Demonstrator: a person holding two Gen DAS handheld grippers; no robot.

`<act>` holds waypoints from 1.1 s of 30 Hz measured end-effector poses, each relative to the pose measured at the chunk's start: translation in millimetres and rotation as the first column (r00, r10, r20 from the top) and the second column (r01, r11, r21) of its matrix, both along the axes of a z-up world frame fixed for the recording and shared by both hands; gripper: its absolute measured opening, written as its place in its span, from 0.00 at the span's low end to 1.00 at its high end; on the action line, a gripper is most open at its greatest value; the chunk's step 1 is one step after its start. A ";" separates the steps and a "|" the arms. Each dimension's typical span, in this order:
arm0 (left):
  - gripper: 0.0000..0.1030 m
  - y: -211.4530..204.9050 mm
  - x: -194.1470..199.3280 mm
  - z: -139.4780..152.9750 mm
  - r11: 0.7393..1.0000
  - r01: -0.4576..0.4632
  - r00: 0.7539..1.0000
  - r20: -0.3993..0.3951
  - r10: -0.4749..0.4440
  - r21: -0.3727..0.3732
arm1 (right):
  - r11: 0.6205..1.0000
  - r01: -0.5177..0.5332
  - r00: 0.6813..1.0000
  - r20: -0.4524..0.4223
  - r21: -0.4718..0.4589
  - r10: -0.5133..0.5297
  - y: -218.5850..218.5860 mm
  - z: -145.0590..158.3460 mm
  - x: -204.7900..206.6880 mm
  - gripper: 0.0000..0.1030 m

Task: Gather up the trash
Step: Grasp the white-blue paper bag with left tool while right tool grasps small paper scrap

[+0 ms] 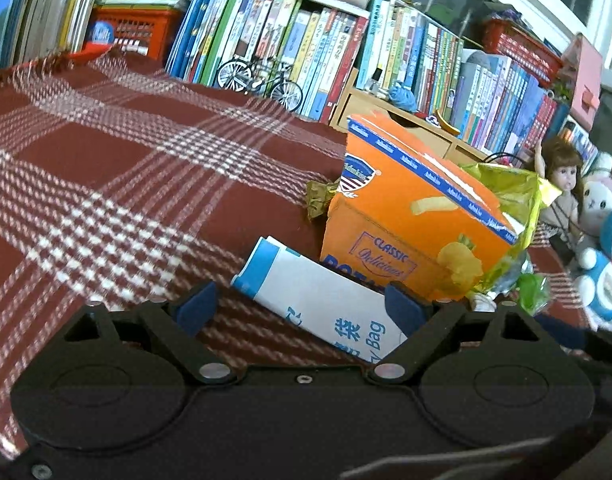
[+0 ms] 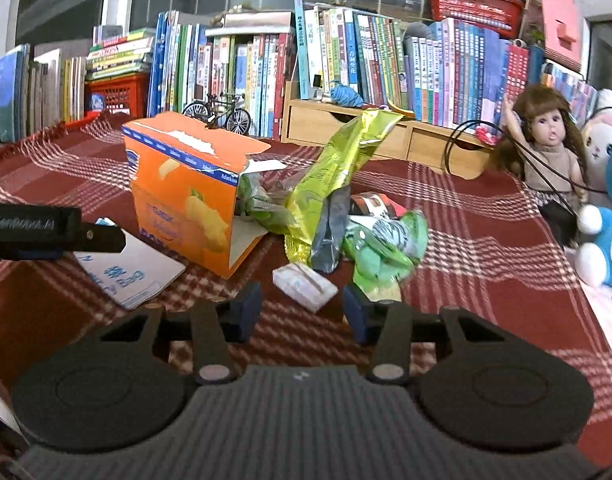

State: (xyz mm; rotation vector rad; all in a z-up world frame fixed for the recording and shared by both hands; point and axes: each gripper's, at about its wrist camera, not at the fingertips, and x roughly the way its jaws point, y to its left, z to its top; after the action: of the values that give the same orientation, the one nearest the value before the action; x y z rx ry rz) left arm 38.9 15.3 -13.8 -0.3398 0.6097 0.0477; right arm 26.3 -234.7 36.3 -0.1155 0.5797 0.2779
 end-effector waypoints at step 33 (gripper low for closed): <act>0.15 -2.0 -51.7 21.5 0.988 0.135 0.987 0.096 -0.128 -0.078 | 0.995 -0.100 0.992 -0.076 0.025 0.102 20.1 -4.6 -19.3 0.29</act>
State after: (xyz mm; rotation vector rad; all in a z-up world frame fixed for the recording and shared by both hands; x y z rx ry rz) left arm -12.8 13.3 7.7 -0.3804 0.5438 -0.1201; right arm 7.0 -214.5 31.8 -0.1139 0.6488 0.3880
